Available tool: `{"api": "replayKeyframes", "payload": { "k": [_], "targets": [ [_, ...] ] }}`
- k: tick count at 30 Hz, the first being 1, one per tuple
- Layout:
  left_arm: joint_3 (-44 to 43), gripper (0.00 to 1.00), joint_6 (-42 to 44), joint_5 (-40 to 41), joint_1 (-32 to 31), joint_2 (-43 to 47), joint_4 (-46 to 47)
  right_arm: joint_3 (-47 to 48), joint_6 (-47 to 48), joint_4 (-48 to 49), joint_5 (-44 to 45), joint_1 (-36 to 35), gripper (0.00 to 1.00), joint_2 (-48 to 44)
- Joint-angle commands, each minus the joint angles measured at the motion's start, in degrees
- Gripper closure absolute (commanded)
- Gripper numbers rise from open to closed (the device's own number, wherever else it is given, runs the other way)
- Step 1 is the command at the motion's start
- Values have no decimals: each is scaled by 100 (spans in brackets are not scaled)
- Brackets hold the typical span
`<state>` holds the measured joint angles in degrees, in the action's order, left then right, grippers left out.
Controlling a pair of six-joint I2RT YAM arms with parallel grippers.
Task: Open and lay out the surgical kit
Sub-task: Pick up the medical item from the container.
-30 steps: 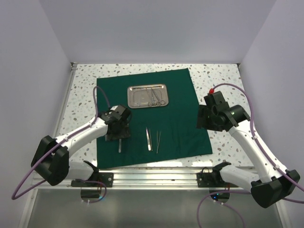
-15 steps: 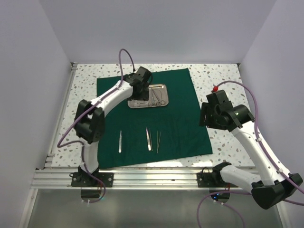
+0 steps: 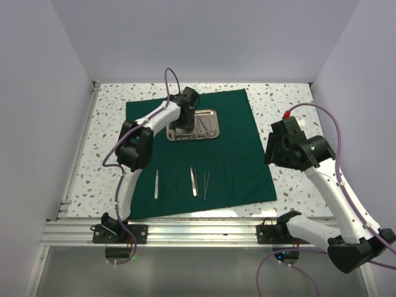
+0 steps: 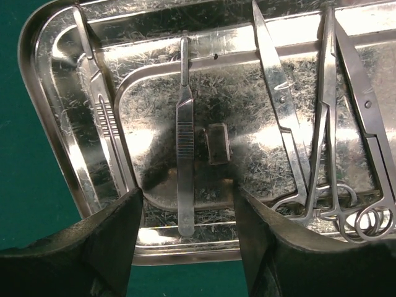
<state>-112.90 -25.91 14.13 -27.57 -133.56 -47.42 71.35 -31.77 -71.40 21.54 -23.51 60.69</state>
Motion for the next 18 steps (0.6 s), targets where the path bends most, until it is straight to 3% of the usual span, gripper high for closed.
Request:
{"api": "replayKeyframes", "payload": {
  "k": [1, 11, 18],
  "targets": [
    [136, 37, 156, -129, 41, 172, 162, 213, -119, -111, 280, 4, 32, 22],
    [1770, 44, 25, -314, -64, 787, 619, 151, -84, -24, 281, 39, 31, 110],
    [1702, 46, -37, -376, -73, 638, 752, 116, -14, 73, 158, 48, 31, 163]
  ]
}}
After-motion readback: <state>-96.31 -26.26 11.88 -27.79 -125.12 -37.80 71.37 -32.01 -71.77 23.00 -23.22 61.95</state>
